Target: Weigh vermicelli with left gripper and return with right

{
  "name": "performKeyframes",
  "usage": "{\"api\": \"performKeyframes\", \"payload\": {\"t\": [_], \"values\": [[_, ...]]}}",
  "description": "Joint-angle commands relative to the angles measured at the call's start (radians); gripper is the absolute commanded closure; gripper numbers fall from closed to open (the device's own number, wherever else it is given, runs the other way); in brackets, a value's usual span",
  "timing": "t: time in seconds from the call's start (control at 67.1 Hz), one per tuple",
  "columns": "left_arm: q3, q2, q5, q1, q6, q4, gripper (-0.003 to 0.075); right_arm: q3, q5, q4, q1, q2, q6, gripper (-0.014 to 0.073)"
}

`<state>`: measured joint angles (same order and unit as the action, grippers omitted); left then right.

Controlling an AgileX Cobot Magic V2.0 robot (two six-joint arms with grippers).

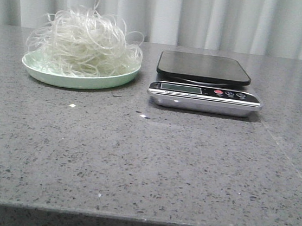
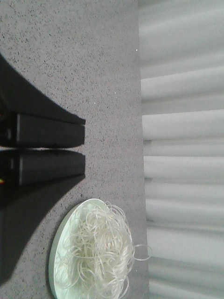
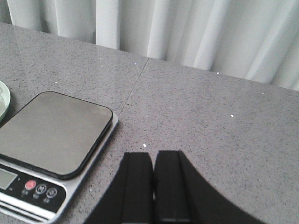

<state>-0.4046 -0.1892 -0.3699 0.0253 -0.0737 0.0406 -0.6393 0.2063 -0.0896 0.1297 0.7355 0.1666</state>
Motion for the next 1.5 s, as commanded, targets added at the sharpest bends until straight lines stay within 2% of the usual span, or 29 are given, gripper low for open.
{"api": "performKeyframes", "payload": {"t": [0.0,0.119,0.298,1.057,1.191,1.34,1.489], "values": [[-0.027,-0.010,0.072,-0.002,0.006,0.011,0.0583,0.104,-0.206,-0.003,-0.006,-0.117,0.007,0.0443],[-0.027,-0.010,0.072,-0.002,0.006,0.011,0.0583,0.237,-0.296,-0.017,-0.006,-0.244,0.007,0.0443],[-0.027,-0.010,0.070,-0.002,0.006,0.011,0.0583,0.340,-0.321,-0.047,-0.006,-0.387,0.007,0.0443],[-0.017,-0.009,0.076,-0.002,0.006,0.011,0.0583,0.350,-0.318,-0.047,-0.006,-0.414,0.007,0.0443],[0.063,0.023,0.132,-0.002,0.006,0.012,0.0583,0.350,-0.318,-0.047,-0.006,-0.414,0.007,0.0443],[0.252,0.135,0.283,-0.002,0.006,0.012,0.0583,0.350,-0.318,-0.047,-0.006,-0.414,0.007,0.0443],[0.398,0.217,0.325,-0.002,0.006,0.012,0.0583,0.350,-0.318,-0.047,-0.006,-0.414,0.007,0.0443]]}}
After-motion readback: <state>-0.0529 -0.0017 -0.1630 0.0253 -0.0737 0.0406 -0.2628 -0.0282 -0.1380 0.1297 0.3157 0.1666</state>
